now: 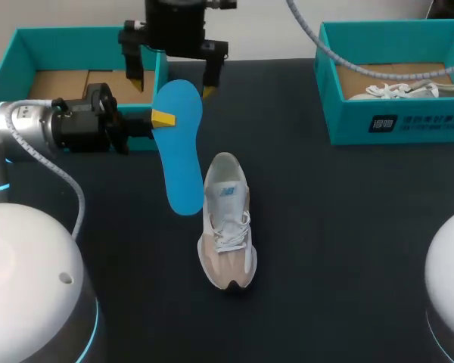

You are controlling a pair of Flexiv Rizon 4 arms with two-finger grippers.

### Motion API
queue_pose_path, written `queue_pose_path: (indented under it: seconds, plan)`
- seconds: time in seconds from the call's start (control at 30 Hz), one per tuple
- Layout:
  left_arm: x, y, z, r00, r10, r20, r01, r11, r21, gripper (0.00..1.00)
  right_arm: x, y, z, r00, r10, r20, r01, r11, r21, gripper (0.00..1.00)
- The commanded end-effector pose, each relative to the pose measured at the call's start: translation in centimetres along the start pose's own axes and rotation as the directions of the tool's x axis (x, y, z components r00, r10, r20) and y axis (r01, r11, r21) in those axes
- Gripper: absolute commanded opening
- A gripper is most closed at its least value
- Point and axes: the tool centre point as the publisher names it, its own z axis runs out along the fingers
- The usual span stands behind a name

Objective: Take the shoe out of the shoebox, open the shoe tongue, remove and reinsert the insole, then place the shoe into the shoebox

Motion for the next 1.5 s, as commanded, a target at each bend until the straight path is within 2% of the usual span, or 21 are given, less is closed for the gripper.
queue_pose_path:
  seconds: [0.03,0.3,0.37,0.43,0.57,0.63,0.67,0.9,1.1,1.27,1.37,1.5]
  plan:
    - [0.0,0.1,0.0,1.000,0.000,0.003,0.000,1.000,0.000,0.00,-3.3,-0.6,0.1,0.957,0.016,-0.289,-0.018,1.000,-0.003,1.00]
    - [0.0,0.1,0.0,1.000,0.000,0.003,0.000,1.000,0.000,0.00,-4.2,-1.0,0.4,0.898,0.018,-0.440,-0.002,0.999,0.038,1.00]
    - [0.0,0.1,0.0,1.000,0.000,0.003,0.000,1.000,0.000,0.00,-4.3,-1.0,0.5,0.858,0.019,-0.513,0.001,0.999,0.040,1.00]
    - [0.0,0.1,0.0,1.000,0.000,0.003,0.000,1.000,0.000,0.00,-4.5,-1.0,0.8,0.839,0.017,-0.544,-0.004,1.000,0.026,1.00]
    - [0.0,0.1,0.0,1.000,0.000,0.003,0.000,1.000,0.000,0.00,-5.1,-1.0,1.0,0.750,0.018,-0.662,-0.020,1.000,0.004,1.00]
    - [0.0,0.1,0.0,1.000,0.000,0.003,0.000,1.000,0.000,0.00,-5.4,-1.0,1.1,0.727,0.016,-0.687,-0.016,1.000,0.006,1.00]
    - [0.0,0.1,0.0,1.000,0.000,0.003,0.000,1.000,0.000,0.00,-5.4,-1.0,1.2,0.699,0.013,-0.715,-0.016,1.000,0.003,1.00]
    - [0.0,0.1,0.0,1.000,0.000,0.003,0.000,1.000,0.000,0.00,-6.2,-0.7,1.7,0.647,0.017,-0.763,0.008,1.000,0.029,1.00]
    - [0.0,0.1,0.0,1.000,0.000,0.003,0.000,1.000,0.000,0.00,-6.4,-0.3,2.0,0.555,-0.008,-0.832,0.026,1.000,0.008,1.00]
    - [0.0,0.1,0.0,1.000,0.000,0.003,0.000,1.000,0.000,0.00,-6.7,-0.1,2.6,0.516,-0.006,-0.856,0.037,0.999,0.015,1.00]
    - [0.0,0.1,0.0,1.000,0.000,0.003,0.000,1.000,0.000,0.00,-6.7,0.1,2.8,0.475,-0.009,-0.880,0.038,0.999,0.011,1.00]
    - [0.0,0.1,0.0,1.000,0.000,0.003,0.000,1.000,0.000,0.00,-6.6,0.4,3.3,0.386,-0.017,-0.922,0.038,0.999,-0.002,1.00]
